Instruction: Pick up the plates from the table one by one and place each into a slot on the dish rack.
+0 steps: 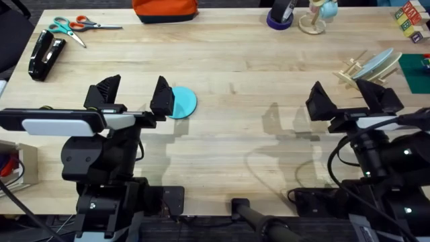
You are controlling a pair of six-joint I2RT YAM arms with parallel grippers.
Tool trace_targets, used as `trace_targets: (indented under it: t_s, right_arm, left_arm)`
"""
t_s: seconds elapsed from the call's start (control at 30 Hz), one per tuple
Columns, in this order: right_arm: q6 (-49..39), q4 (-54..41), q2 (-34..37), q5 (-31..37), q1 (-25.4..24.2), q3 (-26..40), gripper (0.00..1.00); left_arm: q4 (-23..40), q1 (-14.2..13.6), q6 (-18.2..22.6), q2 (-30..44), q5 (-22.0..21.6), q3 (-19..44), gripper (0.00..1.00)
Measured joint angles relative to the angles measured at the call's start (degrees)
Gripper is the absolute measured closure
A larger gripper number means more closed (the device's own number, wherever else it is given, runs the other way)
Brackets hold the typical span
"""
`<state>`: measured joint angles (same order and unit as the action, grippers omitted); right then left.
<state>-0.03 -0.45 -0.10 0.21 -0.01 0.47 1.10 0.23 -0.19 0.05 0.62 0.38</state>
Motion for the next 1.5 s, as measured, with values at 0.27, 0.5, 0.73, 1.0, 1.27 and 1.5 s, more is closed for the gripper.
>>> trace_targets:
  t_s: [0.27, 0.5, 0.73, 1.0, 1.27, 1.5]
  right_arm:
    - [0.0, -0.28, 0.0, -0.02, -0.17, 0.0, 0.008]
    - [0.0, -0.1, 0.0, -0.02, -0.17, 0.0, 0.007]
    - [0.77, -1.26, 0.18, -0.28, -0.17, 0.5, 0.007]
    - [2.61, -17.1, 17.93, -1.48, -0.17, 23.19, 0.009]
    - [3.06, -27.8, 41.23, -7.21, -0.17, 49.66, 0.008]
    - [3.26, -43.46, 60.38, -13.13, -0.17, 70.35, 0.007]
  left_arm:
    - [0.02, 0.0, 0.2, 0.0, 0.0, 0.0, 0.007]
    - [-0.13, 0.0, 0.2, 0.0, -0.02, 0.0, 0.008]
    - [2.01, 0.02, -1.29, 0.1, -1.08, 1.07, 0.008]
    - [15.79, 0.02, -3.29, 20.44, -4.17, 25.3, 0.008]
    - [31.67, 0.02, -5.01, 42.46, -4.48, 51.86, 0.009]
    - [53.64, 0.04, -5.31, 61.53, -0.17, 76.18, 0.011]
